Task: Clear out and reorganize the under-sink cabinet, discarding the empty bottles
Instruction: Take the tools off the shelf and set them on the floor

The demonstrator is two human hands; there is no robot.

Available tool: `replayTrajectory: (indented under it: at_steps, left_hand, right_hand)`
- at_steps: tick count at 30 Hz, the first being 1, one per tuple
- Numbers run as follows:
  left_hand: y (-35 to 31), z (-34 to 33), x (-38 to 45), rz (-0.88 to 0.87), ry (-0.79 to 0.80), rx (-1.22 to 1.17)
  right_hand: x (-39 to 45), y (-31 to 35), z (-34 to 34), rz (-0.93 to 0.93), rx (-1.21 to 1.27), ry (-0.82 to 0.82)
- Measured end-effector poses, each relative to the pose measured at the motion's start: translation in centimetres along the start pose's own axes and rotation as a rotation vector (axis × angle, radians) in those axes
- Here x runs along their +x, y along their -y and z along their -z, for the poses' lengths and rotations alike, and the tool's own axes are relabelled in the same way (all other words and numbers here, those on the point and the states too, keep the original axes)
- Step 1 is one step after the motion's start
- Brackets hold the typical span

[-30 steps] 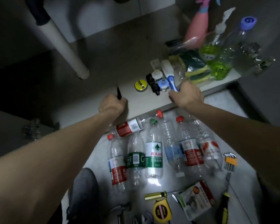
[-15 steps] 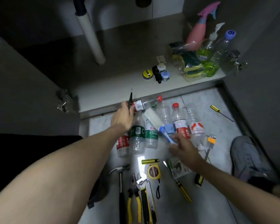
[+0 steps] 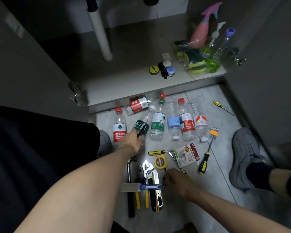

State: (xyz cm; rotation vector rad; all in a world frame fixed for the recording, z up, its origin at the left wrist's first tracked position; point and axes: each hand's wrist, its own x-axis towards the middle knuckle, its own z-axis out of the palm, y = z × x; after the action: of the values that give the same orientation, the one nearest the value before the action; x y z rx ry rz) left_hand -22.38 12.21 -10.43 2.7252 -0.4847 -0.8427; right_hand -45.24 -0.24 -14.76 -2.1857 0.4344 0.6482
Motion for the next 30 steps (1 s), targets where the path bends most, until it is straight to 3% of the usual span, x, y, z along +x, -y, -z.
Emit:
replayTrajectory:
  at_steps: [6, 10, 19, 26, 30]
  left_hand:
    - [-0.4, 0.2, 0.7, -0.088, -0.014, -0.074]
    - [-0.4, -1.1, 0.2, -0.171, 0.216, -0.211]
    - [-2.5, -7.1, -1.9, -0.405, 0.635, -0.056]
    - [-3.8, -9.6, -2.5, -0.457, 0.605, 0.024]
    - [-4.7, -9.4, -2.4, -0.415, 0.473, -0.025]
  right_hand:
    - [2.2, -0.8, 6.0, 0.046, -0.129, -0.074]
    - [3.6, -1.6, 10.4, -0.036, 0.003, -0.226]
    - [4.1, -2.8, 13.9, -0.124, 0.096, -0.330]
    - [3.9, -2.4, 13.5, -0.143, 0.157, -0.306]
    - [3.9, -2.6, 13.6, -0.154, 0.154, -0.340]
